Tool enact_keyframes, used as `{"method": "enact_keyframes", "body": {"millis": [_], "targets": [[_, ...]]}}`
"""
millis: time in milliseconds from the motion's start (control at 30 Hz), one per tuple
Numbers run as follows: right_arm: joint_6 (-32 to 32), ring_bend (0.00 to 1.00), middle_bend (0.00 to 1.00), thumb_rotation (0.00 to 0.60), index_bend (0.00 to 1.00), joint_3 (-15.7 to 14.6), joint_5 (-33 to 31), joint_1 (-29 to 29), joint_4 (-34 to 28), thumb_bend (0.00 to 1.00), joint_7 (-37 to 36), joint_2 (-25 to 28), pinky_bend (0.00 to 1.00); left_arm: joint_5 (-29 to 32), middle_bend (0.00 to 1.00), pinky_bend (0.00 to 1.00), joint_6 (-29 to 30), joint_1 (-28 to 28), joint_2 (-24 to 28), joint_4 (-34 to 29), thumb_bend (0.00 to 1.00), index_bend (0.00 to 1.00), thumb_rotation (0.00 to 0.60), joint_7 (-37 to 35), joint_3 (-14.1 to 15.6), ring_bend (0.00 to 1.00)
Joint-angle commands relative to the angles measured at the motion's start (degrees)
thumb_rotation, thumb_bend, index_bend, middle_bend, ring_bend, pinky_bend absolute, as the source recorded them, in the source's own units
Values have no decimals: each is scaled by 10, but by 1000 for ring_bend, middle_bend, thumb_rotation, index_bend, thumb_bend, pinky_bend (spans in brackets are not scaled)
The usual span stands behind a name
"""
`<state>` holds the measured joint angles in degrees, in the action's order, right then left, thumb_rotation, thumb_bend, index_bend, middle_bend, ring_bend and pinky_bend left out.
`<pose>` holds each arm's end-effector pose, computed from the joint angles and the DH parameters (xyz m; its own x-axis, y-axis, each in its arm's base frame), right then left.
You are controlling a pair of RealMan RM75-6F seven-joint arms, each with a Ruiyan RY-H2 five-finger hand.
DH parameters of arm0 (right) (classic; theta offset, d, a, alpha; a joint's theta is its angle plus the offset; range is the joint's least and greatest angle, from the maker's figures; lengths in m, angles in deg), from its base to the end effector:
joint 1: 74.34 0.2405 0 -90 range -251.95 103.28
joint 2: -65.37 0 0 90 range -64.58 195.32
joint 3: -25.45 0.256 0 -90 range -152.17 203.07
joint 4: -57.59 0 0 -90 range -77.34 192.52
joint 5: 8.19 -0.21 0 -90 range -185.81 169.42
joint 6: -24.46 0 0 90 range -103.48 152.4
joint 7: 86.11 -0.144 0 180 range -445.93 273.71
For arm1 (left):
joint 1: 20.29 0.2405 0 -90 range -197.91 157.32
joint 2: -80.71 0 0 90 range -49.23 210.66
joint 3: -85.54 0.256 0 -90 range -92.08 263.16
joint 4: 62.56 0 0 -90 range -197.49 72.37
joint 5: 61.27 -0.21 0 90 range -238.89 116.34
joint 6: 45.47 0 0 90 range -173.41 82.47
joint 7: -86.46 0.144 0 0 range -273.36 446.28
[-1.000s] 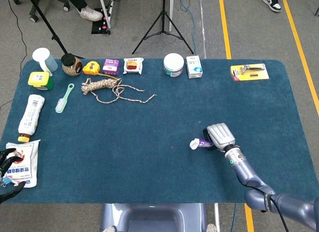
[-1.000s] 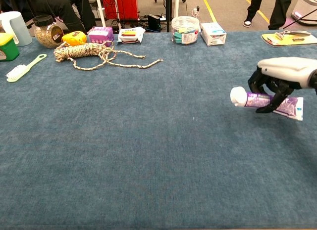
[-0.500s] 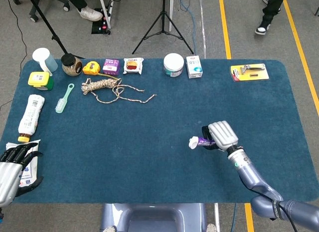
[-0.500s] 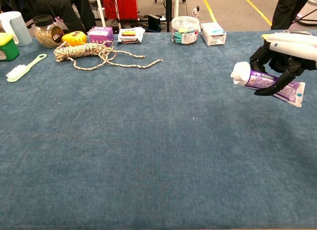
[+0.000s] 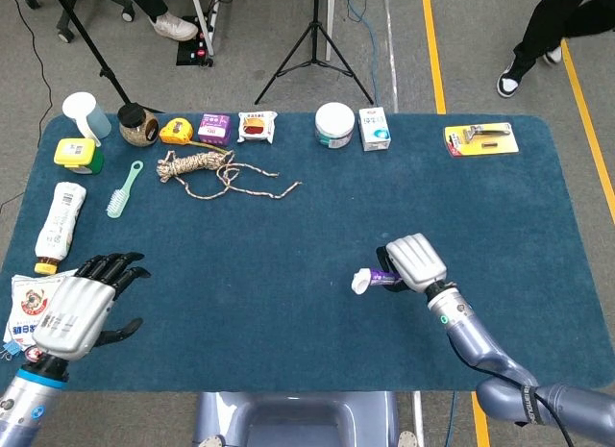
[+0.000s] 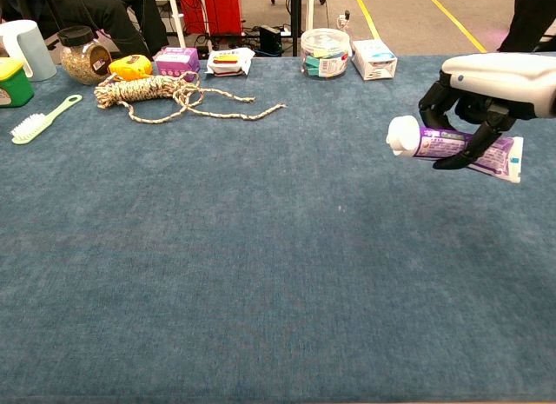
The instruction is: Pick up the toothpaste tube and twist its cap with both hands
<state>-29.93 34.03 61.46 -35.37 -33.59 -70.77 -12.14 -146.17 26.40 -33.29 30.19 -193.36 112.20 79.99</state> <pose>-0.1710 -0.3344 0.0349 0.4848 -0.2438 0.8400 -0.8396 -0.3988 0.3688 -0.1550 0.1950 0.1591 0.4455 0.1310 0.8856 0.8725 -0.2851 -0.3968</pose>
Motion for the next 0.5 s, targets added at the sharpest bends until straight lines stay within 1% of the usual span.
{"method": "enact_keyframes", "body": {"millis": [33, 100, 233, 333, 433, 500], "targets": [[3, 919, 817, 600, 781, 6, -29, 9, -9, 299, 32, -6, 983, 79, 209, 207, -52, -57, -20, -26, 180, 267, 600, 28, -35, 184], [5, 920, 818, 600, 781, 8, -49, 13, -10, 299, 52, -11, 984, 133, 209, 207, -73, -91, -37, -30, 180, 251, 600, 46, -53, 184], [1, 921, 818, 600, 781, 9, -77, 19, -15, 299, 83, -21, 984, 240, 208, 207, -94, -159, -78, -31, 179, 227, 600, 97, -80, 179], [-5, 921, 818, 600, 781, 9, -88, 22, -19, 299, 98, -26, 984, 306, 198, 207, -95, -199, -103, -29, 169, 199, 600, 126, -90, 168], [-11, 922, 820, 600, 782, 11, -100, 26, -23, 299, 112, -31, 984, 390, 184, 207, -93, -253, -140, -17, 162, 180, 600, 155, -102, 163], [-16, 923, 820, 600, 783, 11, -105, 27, -26, 299, 120, -32, 984, 434, 172, 207, -92, -284, -160, -9, 162, 162, 600, 167, -109, 158]]}}
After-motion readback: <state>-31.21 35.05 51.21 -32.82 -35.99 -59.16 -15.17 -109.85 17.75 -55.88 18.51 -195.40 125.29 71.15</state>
